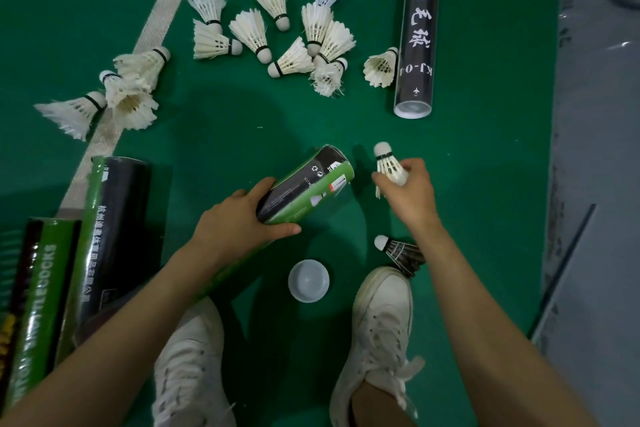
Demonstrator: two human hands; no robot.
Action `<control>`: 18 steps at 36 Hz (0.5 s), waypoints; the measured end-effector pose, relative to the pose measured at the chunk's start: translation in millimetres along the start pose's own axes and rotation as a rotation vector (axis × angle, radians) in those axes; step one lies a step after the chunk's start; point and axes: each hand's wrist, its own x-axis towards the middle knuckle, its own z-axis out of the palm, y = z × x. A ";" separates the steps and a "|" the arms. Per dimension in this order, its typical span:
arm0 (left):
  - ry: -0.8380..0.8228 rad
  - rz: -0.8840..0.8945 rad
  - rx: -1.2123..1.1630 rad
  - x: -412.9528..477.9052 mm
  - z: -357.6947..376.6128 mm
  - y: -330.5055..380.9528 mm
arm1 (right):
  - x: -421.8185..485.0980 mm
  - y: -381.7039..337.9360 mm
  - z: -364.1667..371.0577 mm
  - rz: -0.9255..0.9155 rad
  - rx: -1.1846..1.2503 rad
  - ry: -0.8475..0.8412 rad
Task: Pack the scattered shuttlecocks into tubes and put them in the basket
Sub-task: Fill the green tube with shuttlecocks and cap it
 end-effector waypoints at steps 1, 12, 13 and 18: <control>0.010 0.000 -0.034 -0.7 -2.0 -3.3 | 0.5 -7.5 -0.3 0.014 0.079 -0.049; 0.006 0.031 -0.298 -7.7 -27.0 -24.1 | 25.5 -57.2 6.0 -0.197 0.200 -0.291; 0.005 0.040 -0.311 -8.6 -28.5 -24.5 | 29.5 -60.2 5.0 -0.199 0.192 -0.331; -0.048 0.074 -0.378 -13.1 -36.3 -21.8 | 48.4 -73.2 -3.1 -0.233 0.134 -0.518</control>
